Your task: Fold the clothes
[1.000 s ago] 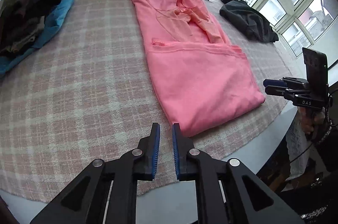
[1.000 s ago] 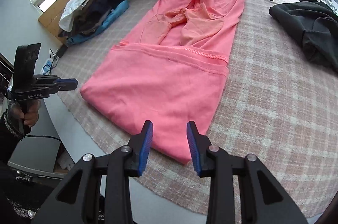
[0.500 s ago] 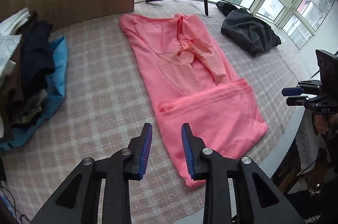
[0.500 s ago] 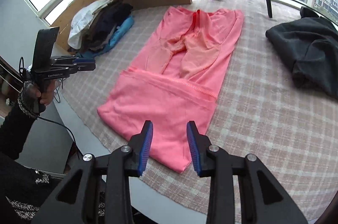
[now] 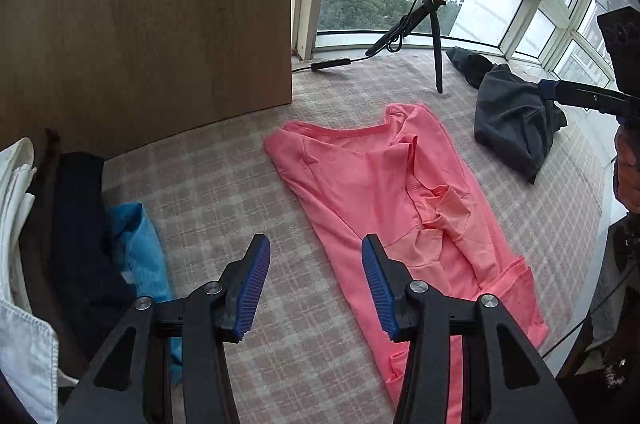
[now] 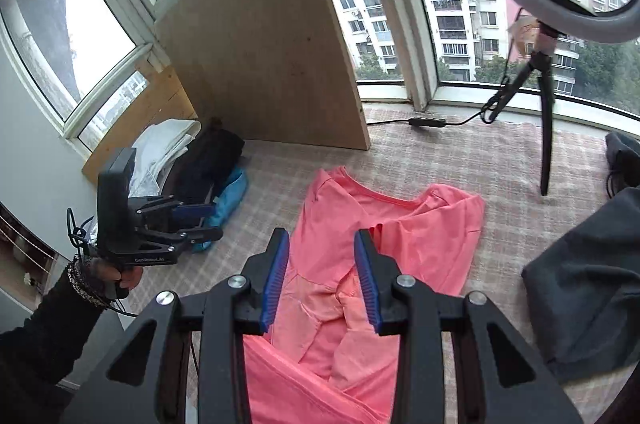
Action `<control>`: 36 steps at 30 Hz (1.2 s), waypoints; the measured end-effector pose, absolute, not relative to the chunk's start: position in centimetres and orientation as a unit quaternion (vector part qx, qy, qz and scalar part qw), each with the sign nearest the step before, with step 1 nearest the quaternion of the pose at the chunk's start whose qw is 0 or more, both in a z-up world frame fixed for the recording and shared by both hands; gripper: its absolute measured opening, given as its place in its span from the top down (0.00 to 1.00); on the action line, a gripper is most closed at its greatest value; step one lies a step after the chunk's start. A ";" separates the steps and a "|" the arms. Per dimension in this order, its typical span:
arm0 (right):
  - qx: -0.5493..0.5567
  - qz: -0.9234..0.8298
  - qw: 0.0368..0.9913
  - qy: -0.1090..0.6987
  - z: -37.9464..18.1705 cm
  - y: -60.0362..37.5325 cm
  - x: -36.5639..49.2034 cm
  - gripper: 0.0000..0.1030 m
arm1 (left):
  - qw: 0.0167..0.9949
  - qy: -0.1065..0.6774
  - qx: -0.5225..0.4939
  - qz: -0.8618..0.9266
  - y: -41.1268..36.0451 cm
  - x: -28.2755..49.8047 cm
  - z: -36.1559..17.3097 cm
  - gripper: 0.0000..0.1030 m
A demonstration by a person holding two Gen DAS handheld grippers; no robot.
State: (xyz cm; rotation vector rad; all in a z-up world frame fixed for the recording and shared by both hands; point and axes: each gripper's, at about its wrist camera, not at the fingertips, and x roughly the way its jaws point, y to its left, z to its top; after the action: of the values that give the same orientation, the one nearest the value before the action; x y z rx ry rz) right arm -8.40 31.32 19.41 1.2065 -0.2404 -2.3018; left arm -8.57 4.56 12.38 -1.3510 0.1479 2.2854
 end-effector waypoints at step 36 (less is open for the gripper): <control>0.502 -0.844 0.164 -0.096 9.4 40.3 -19.5 0.58 | 0.250 0.019 -0.515 0.819 6.9 -19.1 2.3 0.56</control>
State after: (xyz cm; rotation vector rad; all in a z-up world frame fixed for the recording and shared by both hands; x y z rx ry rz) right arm -19.52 40.27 9.35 1.4309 -0.2730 -2.4050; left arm -19.05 6.93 2.29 -1.4024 0.0511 2.2306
